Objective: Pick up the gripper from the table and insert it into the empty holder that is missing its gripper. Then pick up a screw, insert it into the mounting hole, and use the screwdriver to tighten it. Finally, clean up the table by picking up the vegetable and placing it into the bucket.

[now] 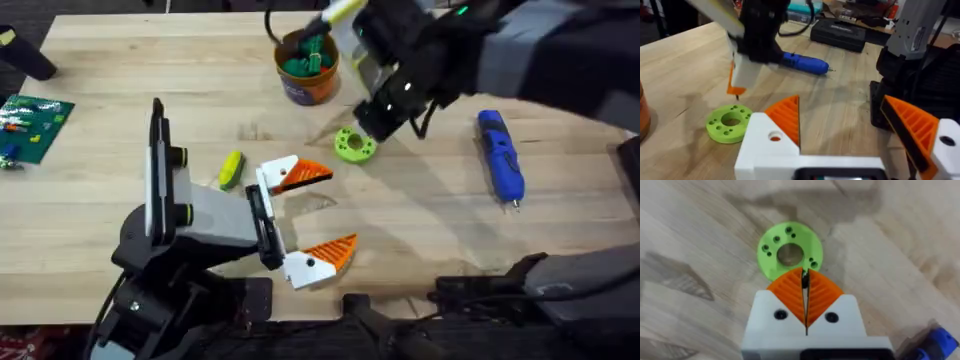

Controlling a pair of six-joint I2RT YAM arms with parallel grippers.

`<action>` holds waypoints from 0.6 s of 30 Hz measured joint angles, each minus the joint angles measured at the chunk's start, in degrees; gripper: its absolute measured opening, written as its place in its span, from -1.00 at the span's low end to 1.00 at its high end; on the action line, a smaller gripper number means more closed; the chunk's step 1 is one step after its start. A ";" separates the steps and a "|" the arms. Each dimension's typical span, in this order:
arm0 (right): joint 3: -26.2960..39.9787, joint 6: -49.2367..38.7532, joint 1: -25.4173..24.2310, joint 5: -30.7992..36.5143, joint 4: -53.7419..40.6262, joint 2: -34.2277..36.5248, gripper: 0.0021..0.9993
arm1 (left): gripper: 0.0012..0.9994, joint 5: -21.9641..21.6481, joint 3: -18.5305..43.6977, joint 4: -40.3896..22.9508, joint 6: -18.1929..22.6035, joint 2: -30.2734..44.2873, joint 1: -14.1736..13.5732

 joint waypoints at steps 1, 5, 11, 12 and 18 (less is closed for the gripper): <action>0.89 0.13 0.00 -0.35 -0.51 -0.84 -0.99 | 0.97 0.00 0.01 0.00 0.00 0.00 0.00; 7.50 1.44 0.00 -7.48 -5.18 -4.41 -0.99 | 0.97 0.00 0.02 0.00 0.00 -0.01 0.00; 14.37 2.25 0.59 -12.96 -12.02 -4.71 -0.99 | 0.97 0.00 0.02 0.00 0.00 0.00 0.00; 15.49 2.34 1.03 -13.41 -13.35 -4.71 -0.99 | 0.97 0.00 0.02 0.00 0.00 0.00 0.00; 22.73 3.47 6.54 -14.83 -18.71 -4.72 -0.99 | 0.97 0.00 0.02 0.00 0.00 0.00 0.00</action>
